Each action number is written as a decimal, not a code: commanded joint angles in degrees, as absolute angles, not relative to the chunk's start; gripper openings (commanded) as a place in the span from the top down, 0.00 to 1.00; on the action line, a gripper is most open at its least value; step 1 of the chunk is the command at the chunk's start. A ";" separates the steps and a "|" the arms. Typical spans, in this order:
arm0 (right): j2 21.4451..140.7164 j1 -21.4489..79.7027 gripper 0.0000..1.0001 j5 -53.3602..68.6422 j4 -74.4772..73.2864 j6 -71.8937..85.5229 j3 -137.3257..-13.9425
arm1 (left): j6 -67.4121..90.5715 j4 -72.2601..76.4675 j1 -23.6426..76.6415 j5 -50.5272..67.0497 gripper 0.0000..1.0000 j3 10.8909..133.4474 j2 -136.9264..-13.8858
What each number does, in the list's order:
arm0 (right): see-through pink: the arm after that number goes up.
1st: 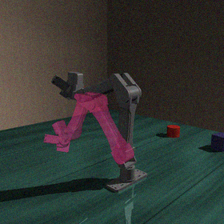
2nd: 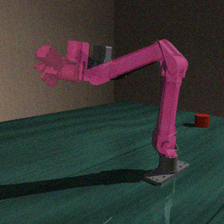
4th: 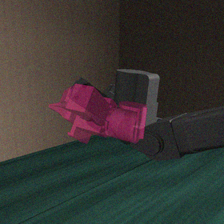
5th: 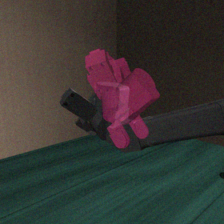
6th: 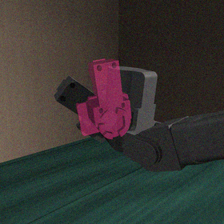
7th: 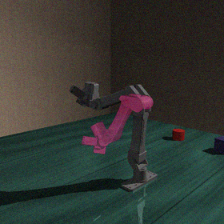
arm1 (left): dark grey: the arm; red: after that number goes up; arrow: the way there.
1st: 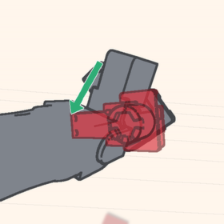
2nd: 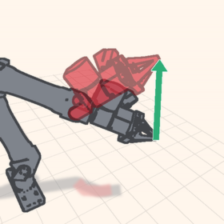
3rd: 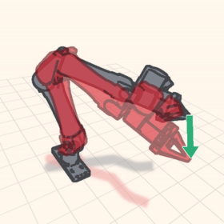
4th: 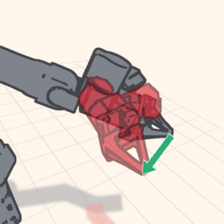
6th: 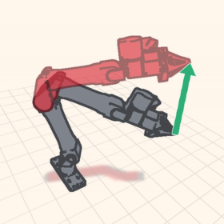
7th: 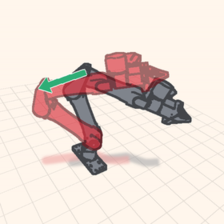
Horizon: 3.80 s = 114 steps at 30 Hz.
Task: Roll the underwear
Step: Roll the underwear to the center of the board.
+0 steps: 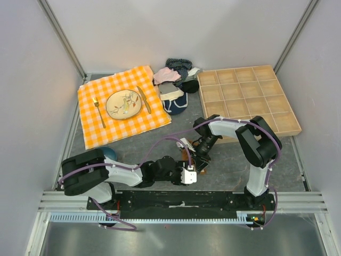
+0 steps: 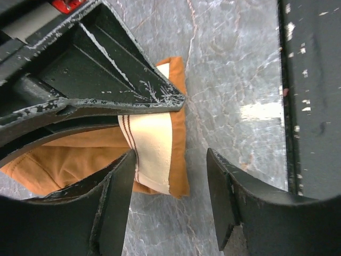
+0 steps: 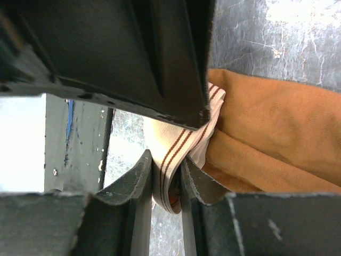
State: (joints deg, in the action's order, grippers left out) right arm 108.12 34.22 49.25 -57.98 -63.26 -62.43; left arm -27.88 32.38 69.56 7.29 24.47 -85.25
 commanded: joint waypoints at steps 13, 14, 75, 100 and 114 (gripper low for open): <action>103.47 30.51 0.57 43.07 -53.44 -58.98 -63.10 | -22.86 27.87 70.05 -0.88 0.98 29.36 -90.62; 102.32 29.02 0.54 42.72 -52.92 -58.54 -63.11 | -21.81 26.12 70.05 -0.70 0.98 29.44 -90.27; 79.63 41.22 0.80 22.32 -31.29 -66.18 -38.93 | 25.22 7.91 37.71 32.42 0.36 51.14 -97.81; 87.44 32.97 0.83 36.20 -43.93 -67.06 -48.41 | 25.04 8.69 38.67 25.84 0.98 51.51 -106.00; 109.94 29.88 0.83 44.82 -64.07 -73.39 -66.53 | 30.94 19.42 38.58 18.66 0.57 37.02 -89.40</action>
